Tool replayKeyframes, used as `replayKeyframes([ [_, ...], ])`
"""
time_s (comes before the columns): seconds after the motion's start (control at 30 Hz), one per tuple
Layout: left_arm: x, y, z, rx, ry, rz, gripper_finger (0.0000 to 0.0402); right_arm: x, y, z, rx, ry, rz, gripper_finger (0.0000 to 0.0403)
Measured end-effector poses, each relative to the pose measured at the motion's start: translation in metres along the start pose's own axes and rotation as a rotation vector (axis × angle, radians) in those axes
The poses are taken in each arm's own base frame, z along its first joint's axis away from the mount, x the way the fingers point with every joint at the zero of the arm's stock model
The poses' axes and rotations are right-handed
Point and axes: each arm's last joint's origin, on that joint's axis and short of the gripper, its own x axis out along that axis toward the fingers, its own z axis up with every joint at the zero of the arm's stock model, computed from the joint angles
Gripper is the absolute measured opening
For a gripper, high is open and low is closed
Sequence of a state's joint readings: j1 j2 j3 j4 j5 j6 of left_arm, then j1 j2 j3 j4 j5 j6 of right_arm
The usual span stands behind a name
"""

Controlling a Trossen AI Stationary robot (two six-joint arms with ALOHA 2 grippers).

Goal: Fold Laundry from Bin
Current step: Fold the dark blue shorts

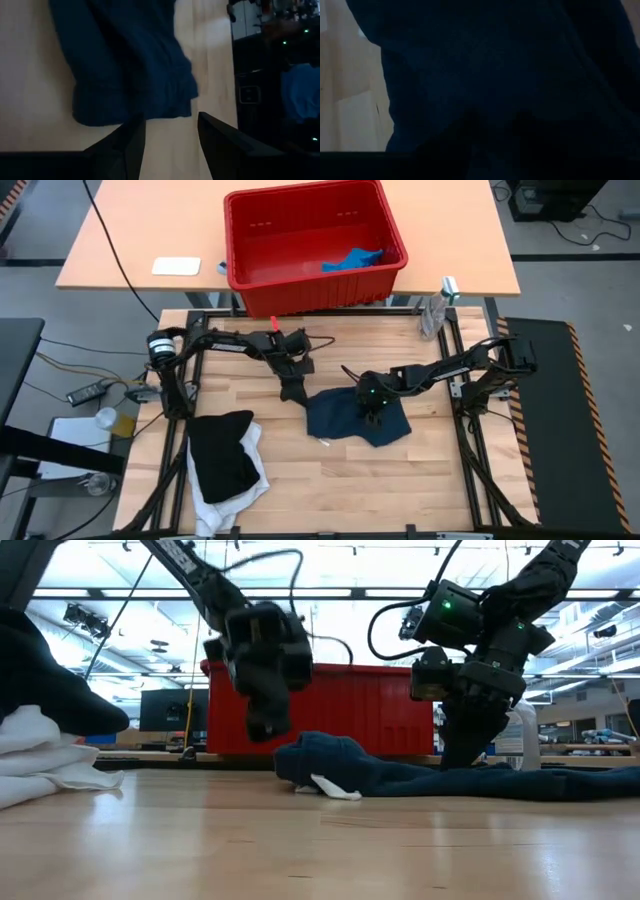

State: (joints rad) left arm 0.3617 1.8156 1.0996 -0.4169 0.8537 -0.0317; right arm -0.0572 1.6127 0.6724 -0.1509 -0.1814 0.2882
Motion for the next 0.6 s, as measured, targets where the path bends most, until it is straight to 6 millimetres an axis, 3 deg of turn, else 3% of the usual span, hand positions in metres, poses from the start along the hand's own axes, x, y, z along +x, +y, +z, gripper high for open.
replayKeyframes([
  [0.27, -0.034, -0.044, 0.008, 0.116, -0.124, 0.183, 0.0181, 0.000, -0.002, 0.001, 0.017, 0.003, 0.016, 0.0168],
  [0.43, -0.007, -0.063, 0.005, 0.130, -0.086, 0.253, 0.0181, -0.002, -0.002, 0.006, 0.008, -0.008, 0.027, 0.0168],
  [0.6, 0.019, -0.061, 0.002, 0.122, -0.073, 0.439, 0.0189, -0.003, -0.001, 0.010, -0.007, -0.019, 0.022, 0.0168],
])
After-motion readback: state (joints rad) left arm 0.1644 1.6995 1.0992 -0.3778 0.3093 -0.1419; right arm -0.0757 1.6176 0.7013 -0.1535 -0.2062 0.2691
